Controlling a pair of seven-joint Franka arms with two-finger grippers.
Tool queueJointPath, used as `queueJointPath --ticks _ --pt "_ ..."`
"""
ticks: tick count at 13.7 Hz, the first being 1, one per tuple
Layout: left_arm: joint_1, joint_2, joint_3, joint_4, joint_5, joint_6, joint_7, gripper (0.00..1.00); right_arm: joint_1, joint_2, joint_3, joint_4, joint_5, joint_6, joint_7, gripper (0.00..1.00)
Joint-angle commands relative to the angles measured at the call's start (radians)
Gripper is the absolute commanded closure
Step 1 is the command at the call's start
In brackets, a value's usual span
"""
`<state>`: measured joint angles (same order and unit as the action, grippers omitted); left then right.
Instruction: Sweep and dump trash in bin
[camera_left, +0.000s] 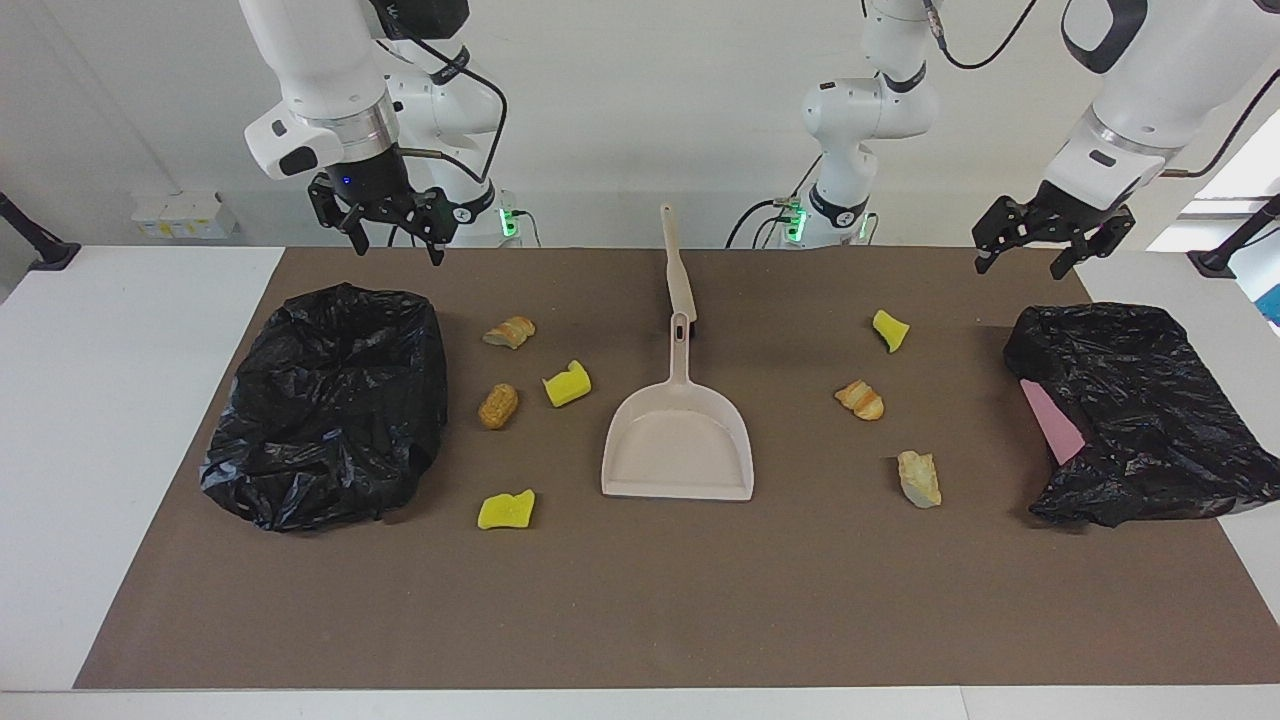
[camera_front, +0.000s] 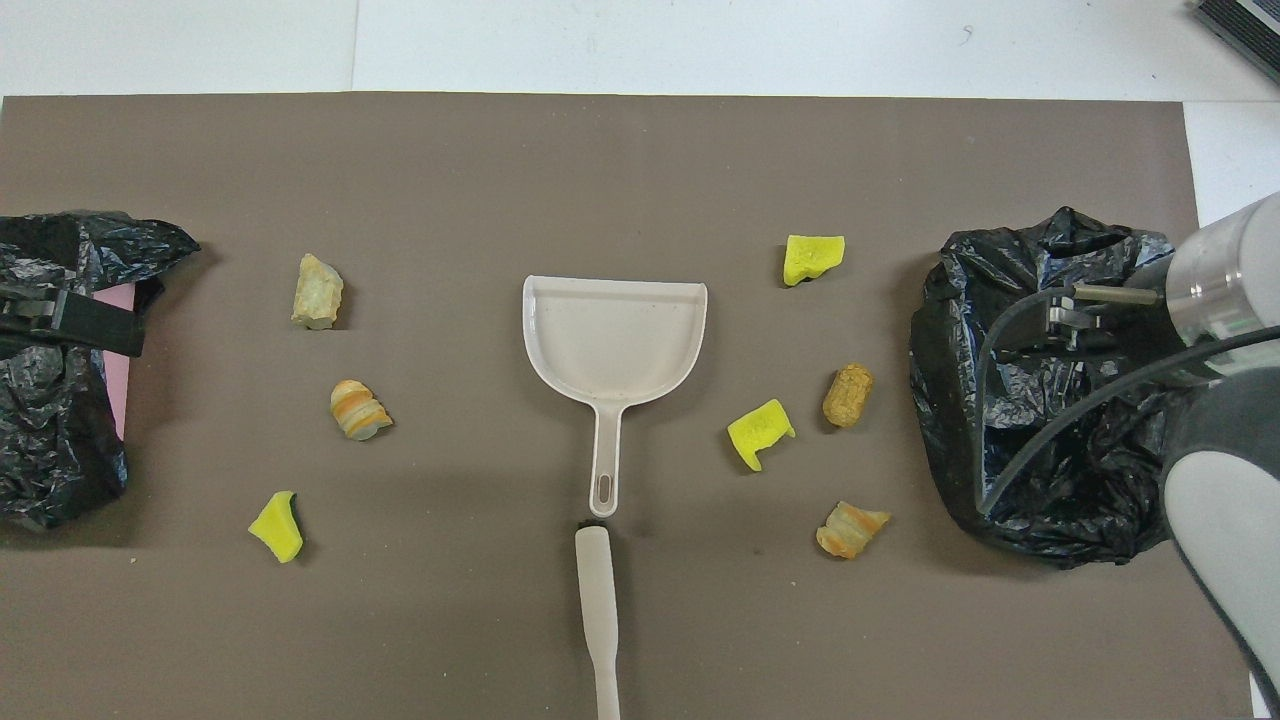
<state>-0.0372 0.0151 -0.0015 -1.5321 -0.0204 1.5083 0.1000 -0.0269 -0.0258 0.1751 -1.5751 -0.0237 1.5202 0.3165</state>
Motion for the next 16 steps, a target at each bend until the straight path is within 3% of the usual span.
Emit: queueJointPath --ticks 1,10,16 --pt "-0.013 0.014 0.012 0.035 0.014 -0.016 0.018 0.0 -0.01 -0.036 0.001 -0.043 0.037 0.014 -0.039 0.0" --pt "-0.027 0.003 0.011 0.024 0.011 -0.005 0.029 0.0 -0.021 -0.037 0.0 -0.036 0.038 -0.009 -0.045 0.0" --pt "-0.067 -0.006 0.009 -0.019 0.007 -0.003 0.073 0.0 0.044 0.006 0.012 -0.052 0.038 0.139 -0.019 0.0"
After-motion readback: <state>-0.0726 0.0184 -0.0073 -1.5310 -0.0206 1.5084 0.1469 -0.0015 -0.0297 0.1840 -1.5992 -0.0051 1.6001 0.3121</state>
